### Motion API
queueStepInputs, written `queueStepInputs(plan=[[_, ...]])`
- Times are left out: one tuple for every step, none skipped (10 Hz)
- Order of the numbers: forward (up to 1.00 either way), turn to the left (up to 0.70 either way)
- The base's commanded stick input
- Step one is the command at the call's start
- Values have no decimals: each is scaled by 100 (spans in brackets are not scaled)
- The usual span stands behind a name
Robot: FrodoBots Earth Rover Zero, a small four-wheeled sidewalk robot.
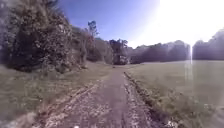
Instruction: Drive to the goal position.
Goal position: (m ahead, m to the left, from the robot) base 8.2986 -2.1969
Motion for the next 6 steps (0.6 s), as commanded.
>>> queueStepInputs(plan=[[100,2],[100,2],[100,-9],[100,-26],[100,-36],[100,-17]])
